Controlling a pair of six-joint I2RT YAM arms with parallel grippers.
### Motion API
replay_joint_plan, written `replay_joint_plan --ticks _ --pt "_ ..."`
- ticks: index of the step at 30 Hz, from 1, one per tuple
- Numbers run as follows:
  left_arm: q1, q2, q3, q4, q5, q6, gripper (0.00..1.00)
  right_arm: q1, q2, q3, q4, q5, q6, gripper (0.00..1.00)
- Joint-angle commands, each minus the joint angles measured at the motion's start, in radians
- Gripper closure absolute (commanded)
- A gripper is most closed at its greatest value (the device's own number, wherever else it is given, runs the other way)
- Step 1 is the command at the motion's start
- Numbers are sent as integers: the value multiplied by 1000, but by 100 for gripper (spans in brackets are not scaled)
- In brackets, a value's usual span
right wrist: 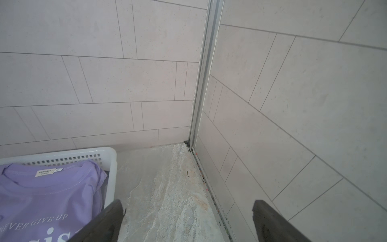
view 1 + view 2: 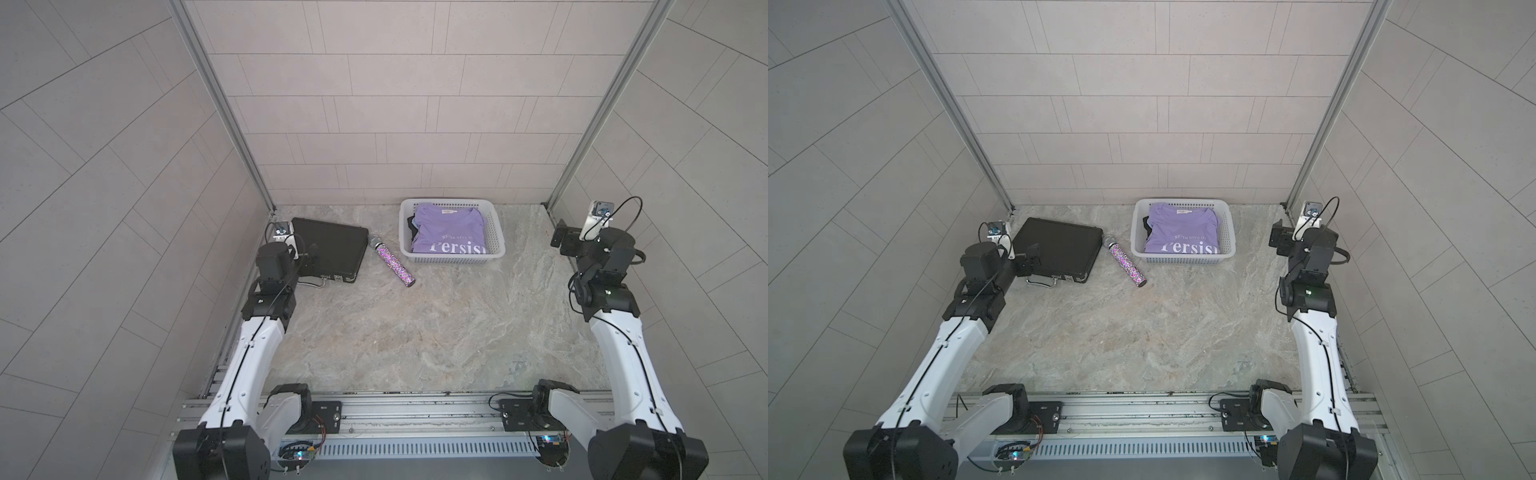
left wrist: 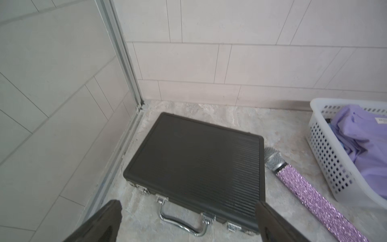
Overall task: Put the folded t-shirts into the basket
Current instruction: Reset both arms
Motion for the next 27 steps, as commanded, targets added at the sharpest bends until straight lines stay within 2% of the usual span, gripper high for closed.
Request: replay_joint_plan --ticks 1,4,9,12,15,22,27 --pt "6 -41 -113 82 53 -28 0 0 -60 -104 46 -97 18 0" --pt "7 -52 -196 156 81 -35 0 0 -94 -198 71 -141 20 0" --pt "7 -12 -302 298 193 -40 0 2 -71 -361 159 -219 50 0" --pt "7 23 -379 439 234 -43 0 19 -39 -425 252 -212 70 0" --pt "4 78 -422 549 269 -40 0 61 12 -496 382 -151 75 0" --pt "-5 255 -406 716 259 -45 0 206 225 -551 604 -39 68 0" --pt "-51 324 -385 783 158 -55 0 227 327 -583 833 -20 119 0"
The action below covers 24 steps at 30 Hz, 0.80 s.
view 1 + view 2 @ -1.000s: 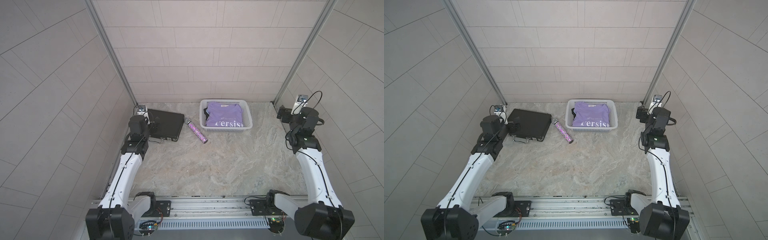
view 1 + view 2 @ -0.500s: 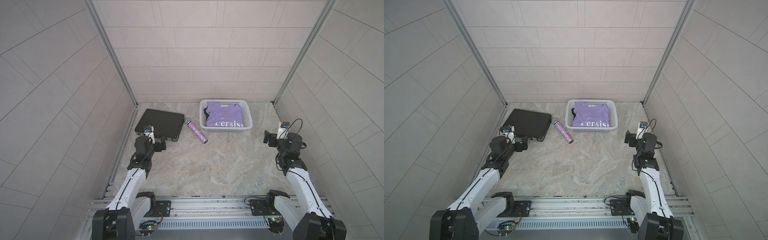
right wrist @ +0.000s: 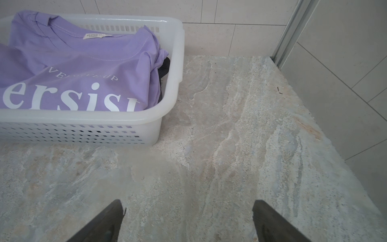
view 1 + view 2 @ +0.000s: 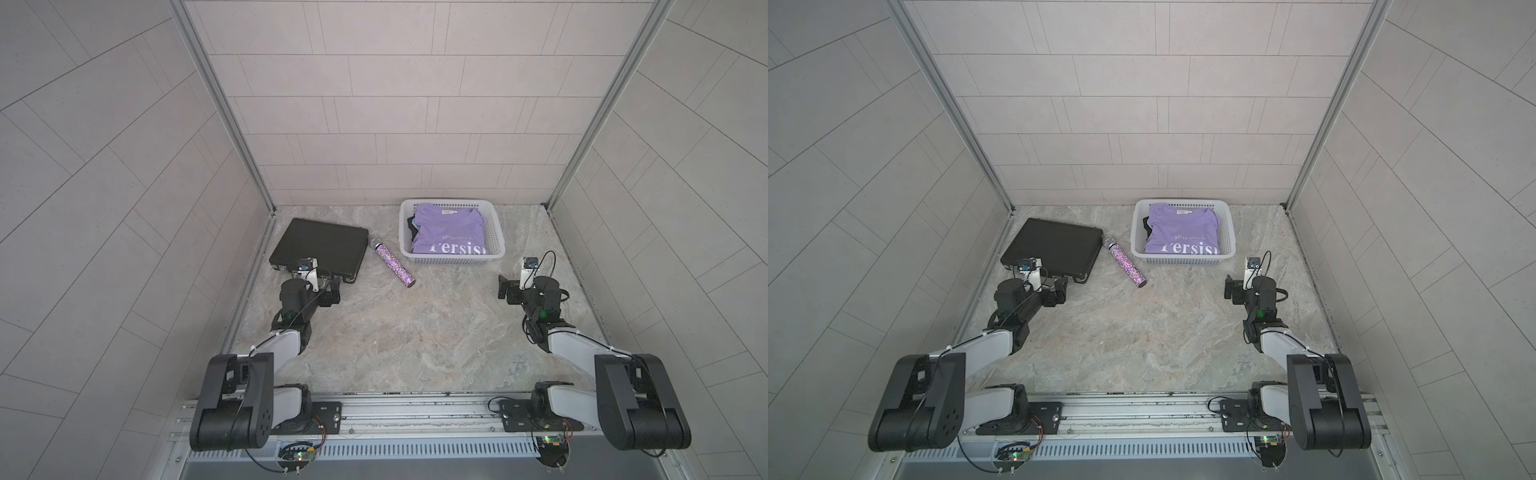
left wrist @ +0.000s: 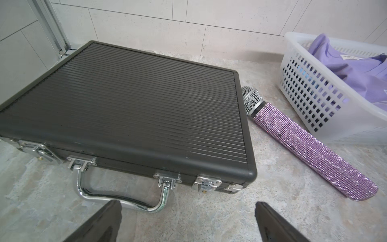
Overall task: Put the folded t-shirts into the basket
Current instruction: Reset both arms
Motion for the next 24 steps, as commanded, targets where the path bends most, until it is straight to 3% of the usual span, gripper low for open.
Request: replay_joint_plan --ticks 1,10,14,16,18,21,24 --pt "-23 33 35 89 -55 -15 0 6 43 -14 228 54 47 0" --pt "-50 232 -65 455 -94 -18 0 4 199 -45 456 90 32 0" --pt "-48 227 1 326 -228 -76 0 2 294 -17 498 89 30 0" --pt "-48 231 73 201 -281 -100 0 3 298 23 426 92 33 0" --pt "-54 248 109 153 -276 -88 0 2 276 77 289 98 34 0" --pt "-57 248 113 146 -268 -81 0 2 298 60 365 97 34 0" --pt "-57 247 114 143 -267 -81 0 2 277 77 295 94 34 0"
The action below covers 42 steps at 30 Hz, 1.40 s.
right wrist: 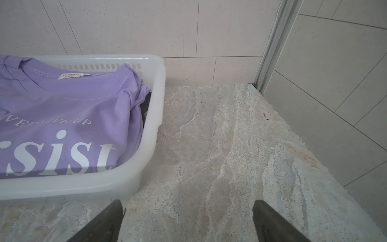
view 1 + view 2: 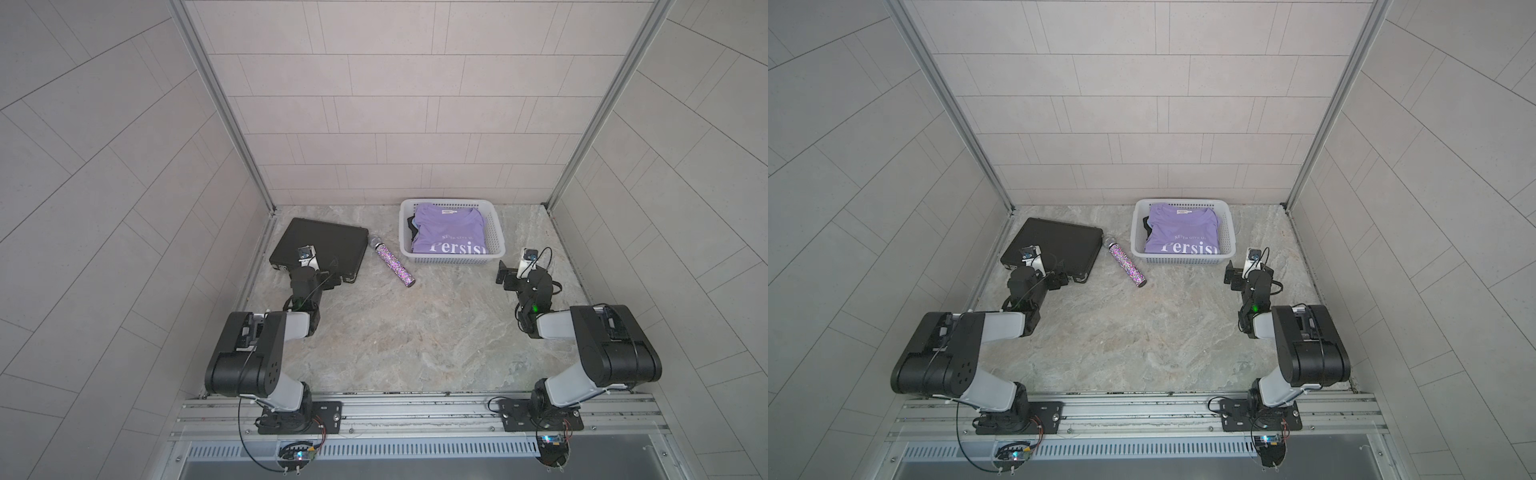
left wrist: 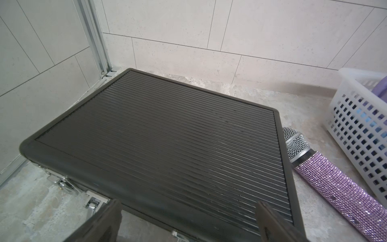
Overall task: Put the folded t-shirts into the basket
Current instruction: Reset both arms
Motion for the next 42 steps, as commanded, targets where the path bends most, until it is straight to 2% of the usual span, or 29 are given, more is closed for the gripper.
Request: replay_joint_plan --ticks 1,42 --pt "-5 5 2 -51 -18 -6 0 1 -11 8 -33 9 11 0" --pt "-7 5 3 -52 -23 -5 0 -2 -12 7 -36 6 9 0"
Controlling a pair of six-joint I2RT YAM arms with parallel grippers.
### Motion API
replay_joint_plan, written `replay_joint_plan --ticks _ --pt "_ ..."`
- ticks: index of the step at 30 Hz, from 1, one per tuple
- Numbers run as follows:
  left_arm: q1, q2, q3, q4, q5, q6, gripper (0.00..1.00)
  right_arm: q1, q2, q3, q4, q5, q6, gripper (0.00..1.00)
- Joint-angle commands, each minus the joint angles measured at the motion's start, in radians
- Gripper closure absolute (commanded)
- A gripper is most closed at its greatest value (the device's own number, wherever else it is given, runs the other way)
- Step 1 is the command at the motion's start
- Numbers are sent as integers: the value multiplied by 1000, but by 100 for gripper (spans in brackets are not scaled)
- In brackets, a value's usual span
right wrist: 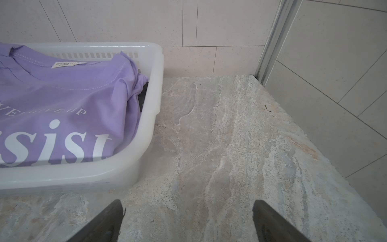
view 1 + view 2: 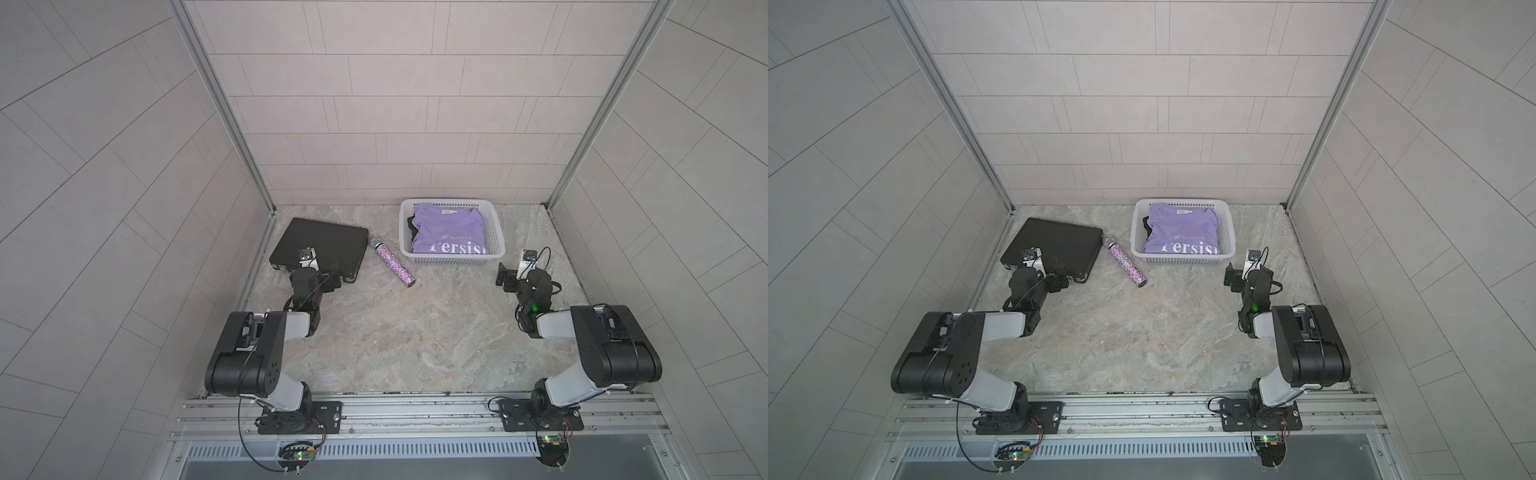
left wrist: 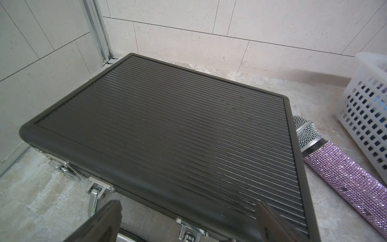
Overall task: Put the folded t-shirts into the basket
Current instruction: Reset both arms
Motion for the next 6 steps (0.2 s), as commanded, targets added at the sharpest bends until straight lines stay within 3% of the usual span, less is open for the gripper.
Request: replay_joint_plan --ticks 1,6 --pt "-6 4 3 -12 -5 -2 0 -1 -12 6 -8 6 8 0" --pt "-11 6 7 -16 -12 1 0 -1 -12 6 -8 6 8 0"
